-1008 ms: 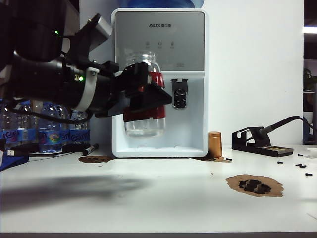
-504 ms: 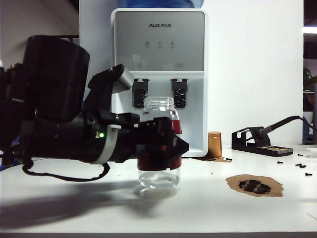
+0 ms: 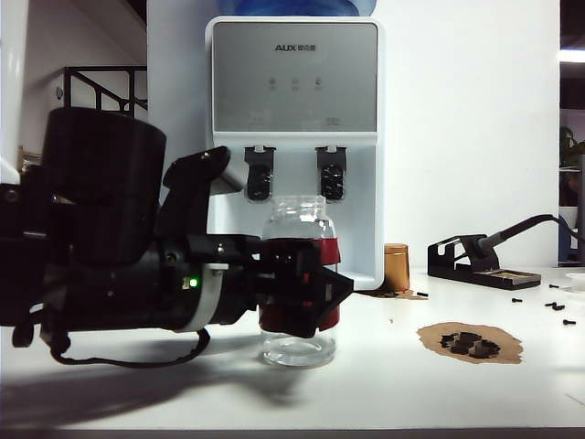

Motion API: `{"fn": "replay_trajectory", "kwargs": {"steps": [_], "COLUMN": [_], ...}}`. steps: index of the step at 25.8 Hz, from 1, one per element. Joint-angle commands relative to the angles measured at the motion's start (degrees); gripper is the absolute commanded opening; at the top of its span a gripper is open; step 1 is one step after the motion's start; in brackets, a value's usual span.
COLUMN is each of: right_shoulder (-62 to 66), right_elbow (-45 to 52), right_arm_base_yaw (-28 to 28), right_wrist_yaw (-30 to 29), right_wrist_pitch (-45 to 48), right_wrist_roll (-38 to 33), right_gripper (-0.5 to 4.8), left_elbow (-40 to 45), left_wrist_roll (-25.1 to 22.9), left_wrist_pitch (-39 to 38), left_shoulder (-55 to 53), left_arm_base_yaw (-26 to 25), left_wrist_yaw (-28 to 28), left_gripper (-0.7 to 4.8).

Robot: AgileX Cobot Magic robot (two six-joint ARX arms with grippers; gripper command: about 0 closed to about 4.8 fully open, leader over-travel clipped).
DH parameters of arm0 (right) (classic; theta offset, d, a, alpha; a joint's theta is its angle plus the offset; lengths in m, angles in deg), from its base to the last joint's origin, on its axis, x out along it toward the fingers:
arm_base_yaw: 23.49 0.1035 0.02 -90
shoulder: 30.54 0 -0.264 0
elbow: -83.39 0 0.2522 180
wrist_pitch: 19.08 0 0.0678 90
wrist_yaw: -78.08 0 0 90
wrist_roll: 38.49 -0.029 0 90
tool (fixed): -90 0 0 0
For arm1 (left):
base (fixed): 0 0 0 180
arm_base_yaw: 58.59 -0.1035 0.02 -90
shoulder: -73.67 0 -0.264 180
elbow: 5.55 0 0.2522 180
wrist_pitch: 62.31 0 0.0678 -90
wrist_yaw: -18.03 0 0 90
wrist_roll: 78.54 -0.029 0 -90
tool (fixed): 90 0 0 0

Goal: Pick up the water bottle with two loops of red belts, then reach the front water dispenser and gently press the gray-black baffle horizontally to get a little water.

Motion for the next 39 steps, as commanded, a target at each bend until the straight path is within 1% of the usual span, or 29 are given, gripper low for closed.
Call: {"fn": "replay_trajectory", "kwargs": {"steps": [1,3,5,6,7,9,10,14,16,17,18,24,26,32,37,38,39], "right_shoulder": [-2.67,-3.41,-3.41,-3.43,-3.43,-3.43,-3.43,-4.31,-4.81,-4.98,-5.03,-5.38,-5.38,-5.38,-5.38,-5.38,-5.38], "right_elbow": [2.51,3.10,3.08,3.08,3.08,3.10,3.10,3.10,3.10,3.13,3.13,3.13,3.13,3.13,3.13,3.13,3.13], "right_arm_base_yaw": [0.15,0.15,0.15,0.15,0.15,0.15,0.15,0.15,0.15,0.15,0.15,0.15,0.15,0.15,0.15,0.15,0.15], "right_wrist_yaw": [-0.13,-0.09,0.15,0.24,0.37,0.35,0.57,2.34,2.71,2.89,2.86,2.84,2.84,2.86,2.86,2.86,2.84], "right_wrist_pitch": [1.20,1.18,1.44,1.57,1.60,1.53,1.49,1.20,1.27,1.18,1.16,1.14,1.16,1.20,1.20,1.20,1.20], "right_wrist_roll": [0.07,0.07,0.04,0.04,0.07,0.04,0.02,0.07,0.07,0.07,0.04,0.04,0.04,0.04,0.04,0.04,0.04], "right_gripper": [4.79,4.79,4.79,4.79,4.79,4.79,4.79,4.79,4.79,4.79,4.79,4.79,4.79,4.79,4.79,4.79,4.79], "left_elbow": [0.44,0.44,0.44,0.44,0.44,0.44,0.44,0.44,0.44,0.44,0.44,0.44,0.44,0.59,0.63,0.70,0.76], "left_wrist_roll": [-0.39,-0.39,-0.39,-0.39,-0.39,-0.52,-0.90,-0.92,-0.90,-0.92,-0.90,-0.81,-0.81,-0.83,-0.85,-1.03,-2.16], "left_wrist_pitch": [-3.37,-3.34,-3.37,-3.34,-3.32,-3.28,-3.28,-3.26,-3.23,-3.19,-3.19,-3.17,-3.17,-3.17,-3.17,-3.17,-3.17], "left_shoulder": [-2.60,-2.93,-2.95,-2.95,-2.95,-2.95,-2.95,-2.93,-2.93,-2.93,-2.93,-2.89,-2.89,-2.89,-2.89,-2.89,-2.86], "left_arm_base_yaw": [0.04,0.02,0.02,-0.02,-0.04,-0.09,-0.09,-0.09,-0.09,-0.09,-0.09,-0.26,-0.26,-0.35,-0.39,-0.39,-0.68], "left_wrist_yaw": [0.46,0.72,2.16,2.45,2.60,2.64,2.62,2.62,2.64,2.38,2.27,1.95,1.55,1.09,-3.80,-3.82,-3.82], "left_gripper": [-0.05,-0.05,-0.04,0.15,0.80,2.67,2.89,2.90,3.49,4.39,4.47,4.50,4.73,4.79,4.79,4.79,4.79]}}
